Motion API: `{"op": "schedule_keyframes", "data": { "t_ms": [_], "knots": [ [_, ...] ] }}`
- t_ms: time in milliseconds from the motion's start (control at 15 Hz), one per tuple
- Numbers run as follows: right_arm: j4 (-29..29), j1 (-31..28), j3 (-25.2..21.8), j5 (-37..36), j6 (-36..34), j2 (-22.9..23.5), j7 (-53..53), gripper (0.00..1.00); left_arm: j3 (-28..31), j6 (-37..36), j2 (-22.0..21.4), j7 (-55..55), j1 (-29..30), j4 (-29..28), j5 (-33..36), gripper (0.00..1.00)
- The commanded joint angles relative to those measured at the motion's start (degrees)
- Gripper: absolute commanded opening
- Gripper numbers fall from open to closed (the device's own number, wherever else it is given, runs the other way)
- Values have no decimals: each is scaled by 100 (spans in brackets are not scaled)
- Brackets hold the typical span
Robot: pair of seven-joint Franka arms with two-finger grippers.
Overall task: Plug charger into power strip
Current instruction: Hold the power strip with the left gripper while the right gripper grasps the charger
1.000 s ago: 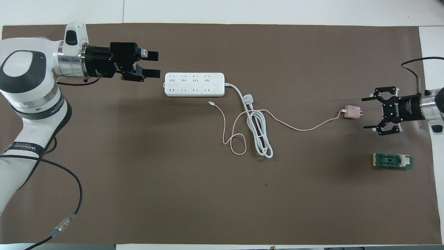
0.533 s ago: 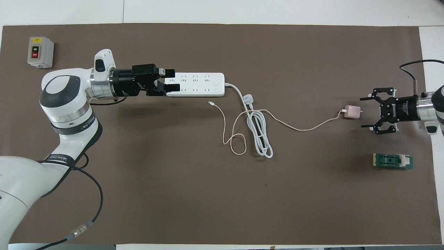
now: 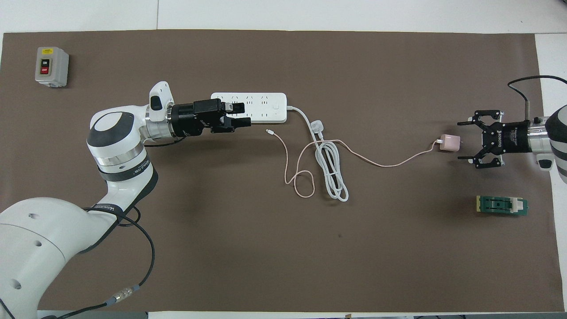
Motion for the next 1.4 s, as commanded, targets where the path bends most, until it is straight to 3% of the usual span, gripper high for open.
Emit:
{"op": "schedule_keyframes", "data": {
  "t_ms": [0, 1067, 1200, 1333],
  "knots": [
    [-54, 16, 28, 235, 155, 61, -256, 100, 73, 42, -64, 147, -69, -174, -123, 100],
    [-256, 60, 28, 622, 409, 131, -652, 100, 213, 209, -152, 305, -122, -272, 62, 100],
    [-256, 51, 20, 622, 410, 131, -652, 91, 222, 227, -187, 305, -131, -289, 62, 100],
    [-265, 51, 20, 622, 427, 131, -652, 71, 231, 262, -196, 296, -131, -263, 71, 100]
  ]
}}
